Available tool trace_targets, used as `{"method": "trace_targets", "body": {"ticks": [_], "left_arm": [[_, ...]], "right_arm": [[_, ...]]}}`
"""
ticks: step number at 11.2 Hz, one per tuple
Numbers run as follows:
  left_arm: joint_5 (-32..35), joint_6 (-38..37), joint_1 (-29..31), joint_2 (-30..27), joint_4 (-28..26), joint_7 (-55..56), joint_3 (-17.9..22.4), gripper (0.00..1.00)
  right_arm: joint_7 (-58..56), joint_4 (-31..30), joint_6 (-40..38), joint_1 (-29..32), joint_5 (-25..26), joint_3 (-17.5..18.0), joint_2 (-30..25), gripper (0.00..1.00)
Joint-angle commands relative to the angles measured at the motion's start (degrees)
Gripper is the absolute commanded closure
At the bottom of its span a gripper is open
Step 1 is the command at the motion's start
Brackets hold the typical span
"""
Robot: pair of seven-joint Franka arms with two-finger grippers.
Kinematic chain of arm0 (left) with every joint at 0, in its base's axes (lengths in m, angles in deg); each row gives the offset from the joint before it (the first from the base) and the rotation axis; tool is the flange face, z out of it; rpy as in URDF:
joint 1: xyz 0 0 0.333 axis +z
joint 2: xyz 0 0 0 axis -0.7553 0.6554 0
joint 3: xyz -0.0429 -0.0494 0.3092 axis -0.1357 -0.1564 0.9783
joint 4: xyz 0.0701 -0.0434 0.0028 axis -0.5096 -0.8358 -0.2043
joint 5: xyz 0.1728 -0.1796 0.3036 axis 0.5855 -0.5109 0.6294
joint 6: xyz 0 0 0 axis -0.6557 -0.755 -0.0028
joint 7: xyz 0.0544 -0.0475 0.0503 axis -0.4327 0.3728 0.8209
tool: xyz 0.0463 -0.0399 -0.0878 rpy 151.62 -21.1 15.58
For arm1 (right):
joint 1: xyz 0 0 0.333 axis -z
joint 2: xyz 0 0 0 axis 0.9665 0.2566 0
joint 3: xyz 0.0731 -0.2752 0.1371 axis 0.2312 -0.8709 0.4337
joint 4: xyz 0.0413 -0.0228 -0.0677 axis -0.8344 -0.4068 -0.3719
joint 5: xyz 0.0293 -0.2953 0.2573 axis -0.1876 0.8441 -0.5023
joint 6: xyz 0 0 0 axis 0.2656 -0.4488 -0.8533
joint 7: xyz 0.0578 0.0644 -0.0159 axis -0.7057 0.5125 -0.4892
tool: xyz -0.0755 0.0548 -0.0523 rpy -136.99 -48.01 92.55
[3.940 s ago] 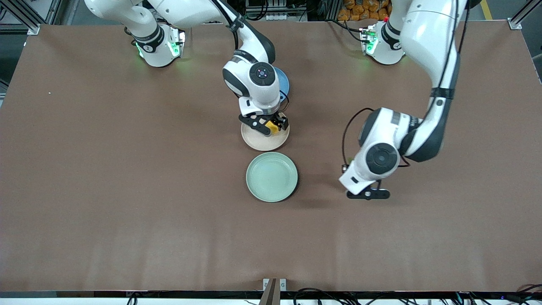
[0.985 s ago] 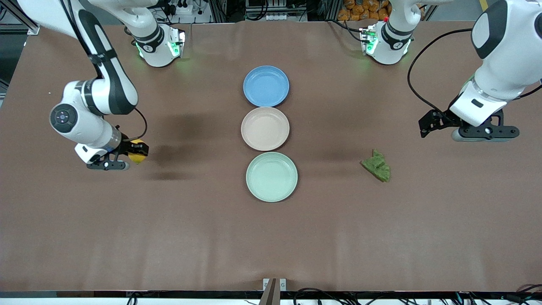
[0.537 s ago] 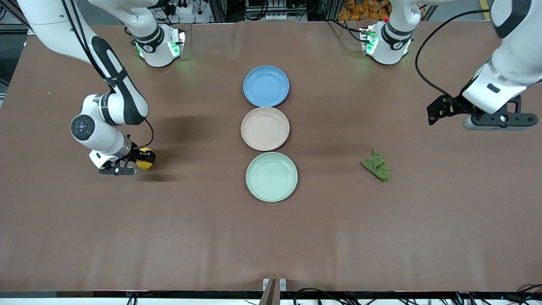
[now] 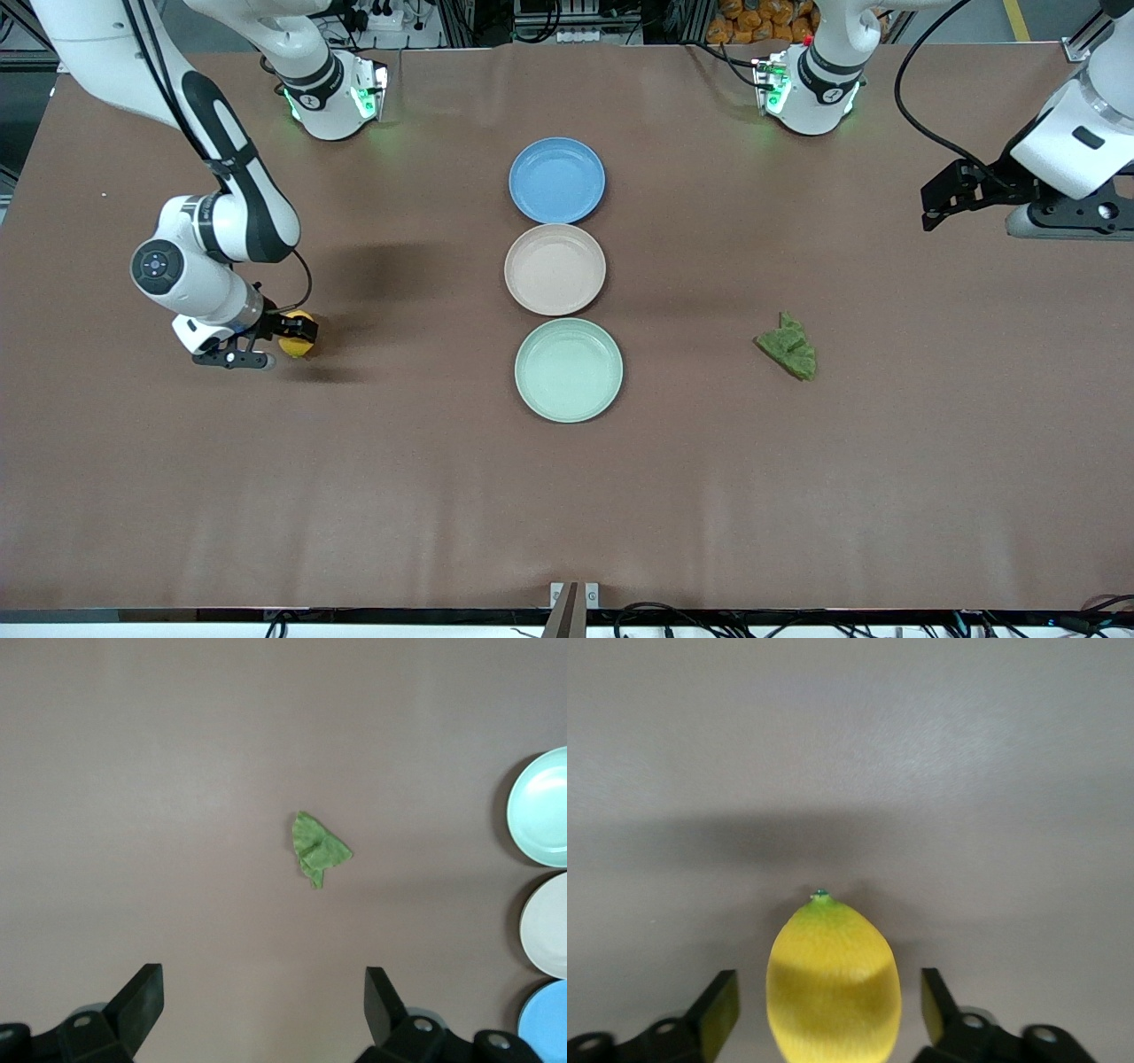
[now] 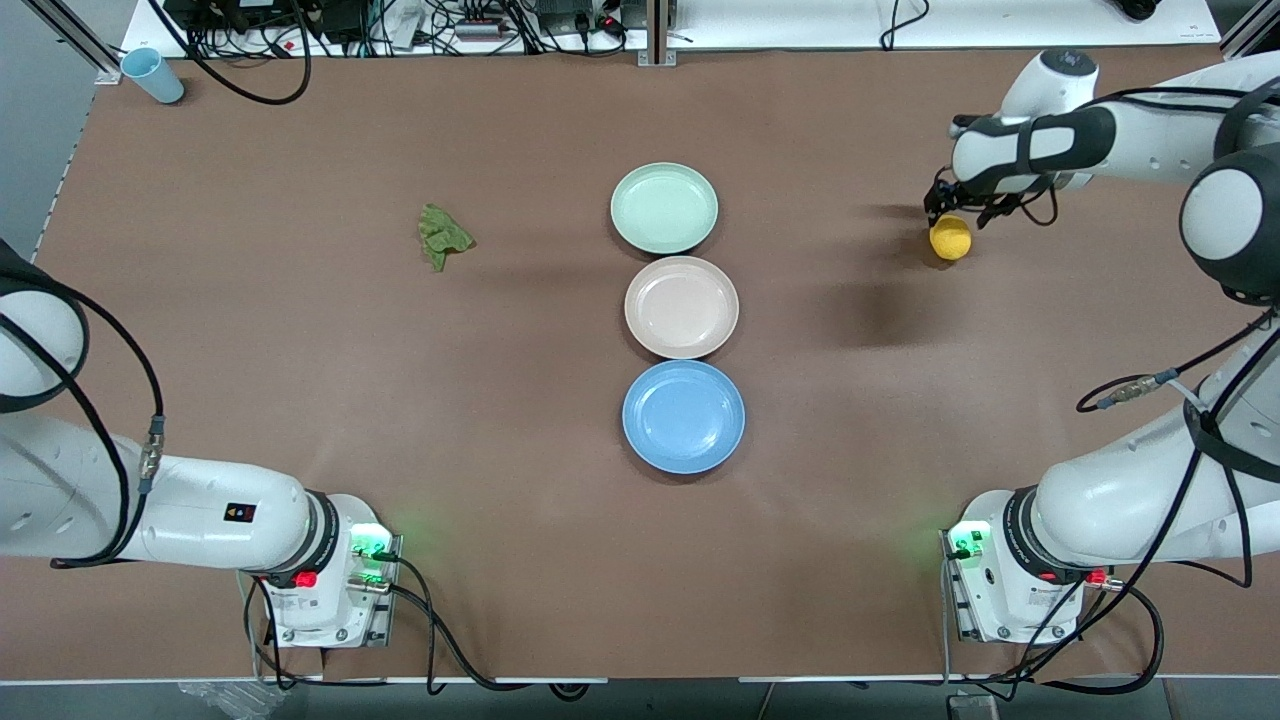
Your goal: Pick lemon and lettuce from plates
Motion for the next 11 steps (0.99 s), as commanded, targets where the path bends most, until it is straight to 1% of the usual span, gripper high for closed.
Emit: {"method": "trace_targets", "body": {"ticks": [1,3,5,8,11], "left_arm": [[-0.77,-1.15,0.03,0.95,2.96,-1.3,-0.03,0.0],[-0.41,-0.98,-0.24,0.95,2.96,-1.65,-0.12,0.0],[-0.59,-0.1,0.2,0.78,2.52,-1.74,-0.65,0.0],[-1.11,0.34,0.11,0.6,2.43,-3.5,-0.74,0.0],[-1.29,1.22,0.02,0.6,2.43,-3.5,-0.83,0.0]], "right_arm": [[1.32,4.57,-14.87,-4.4,-1.12,-4.45,-8.09,0.0],[1.32,10.37,-26.21,-4.5,-1.03,-4.55,-12.49,0.0],[1.24,16.61,-34.31,-5.28,-1.12,-4.29,-15.57,0.0],[0.71,24.7,-42.33,-5.46,-1.12,-4.02,-17.77,0.0],[0.36,29.28,-46.11,-4.76,-1.2,-3.67,-21.37,0.0]]}}
